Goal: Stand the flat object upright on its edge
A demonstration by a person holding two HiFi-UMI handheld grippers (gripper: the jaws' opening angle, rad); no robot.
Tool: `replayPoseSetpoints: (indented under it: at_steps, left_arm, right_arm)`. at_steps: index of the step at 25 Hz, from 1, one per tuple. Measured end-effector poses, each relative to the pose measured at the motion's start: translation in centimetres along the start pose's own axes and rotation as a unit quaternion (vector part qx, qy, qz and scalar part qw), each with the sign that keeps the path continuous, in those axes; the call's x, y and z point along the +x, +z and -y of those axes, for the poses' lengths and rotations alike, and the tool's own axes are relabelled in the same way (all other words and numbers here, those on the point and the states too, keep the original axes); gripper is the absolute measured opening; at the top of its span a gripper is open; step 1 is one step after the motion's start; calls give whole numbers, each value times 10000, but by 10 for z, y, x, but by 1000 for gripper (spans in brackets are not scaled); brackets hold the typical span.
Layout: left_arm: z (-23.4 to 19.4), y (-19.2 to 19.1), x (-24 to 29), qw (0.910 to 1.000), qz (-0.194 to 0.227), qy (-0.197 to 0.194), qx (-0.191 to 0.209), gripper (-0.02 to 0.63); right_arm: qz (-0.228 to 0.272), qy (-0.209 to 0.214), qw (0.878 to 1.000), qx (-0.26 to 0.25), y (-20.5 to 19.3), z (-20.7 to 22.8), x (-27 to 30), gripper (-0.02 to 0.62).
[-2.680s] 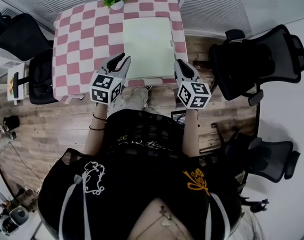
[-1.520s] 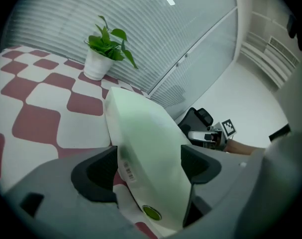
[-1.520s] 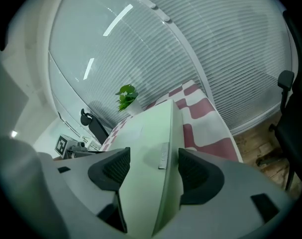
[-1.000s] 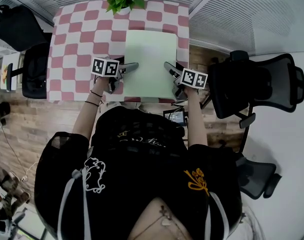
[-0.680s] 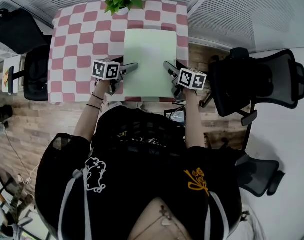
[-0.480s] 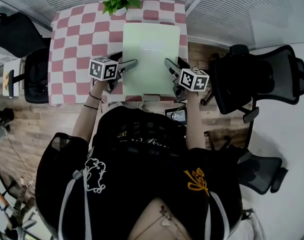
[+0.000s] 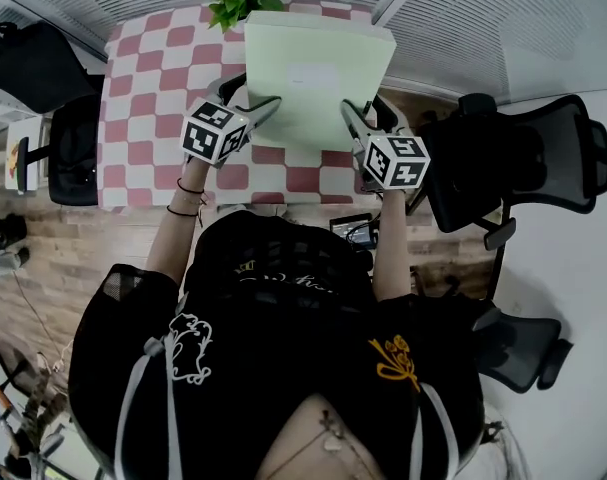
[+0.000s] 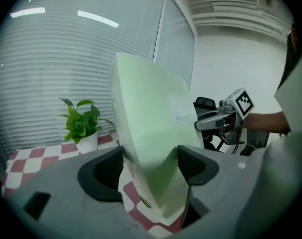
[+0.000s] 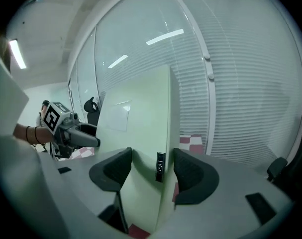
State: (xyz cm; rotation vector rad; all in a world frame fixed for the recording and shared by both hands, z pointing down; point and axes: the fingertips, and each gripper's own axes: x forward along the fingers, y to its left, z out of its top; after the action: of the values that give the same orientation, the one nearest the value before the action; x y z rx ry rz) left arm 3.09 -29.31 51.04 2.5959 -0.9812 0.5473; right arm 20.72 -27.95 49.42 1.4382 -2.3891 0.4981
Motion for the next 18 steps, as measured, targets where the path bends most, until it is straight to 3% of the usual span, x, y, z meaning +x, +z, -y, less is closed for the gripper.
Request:
replayPoseSetpoints:
  at_steps: [7, 13, 18]
  left_arm:
    - [-4, 47, -11, 9966, 461, 346, 583, 347]
    - [-12, 55, -5, 9882, 325, 671, 1337, 347]
    - [-17, 43, 7, 9886, 147, 748, 1302, 343]
  right_arm:
    - [533, -176, 9984, -94, 36, 2, -6, 265]
    - [628, -404, 9968, -279, 36, 5, 0, 261]
    - [566, -583, 9958, -429, 30, 9, 5, 256]
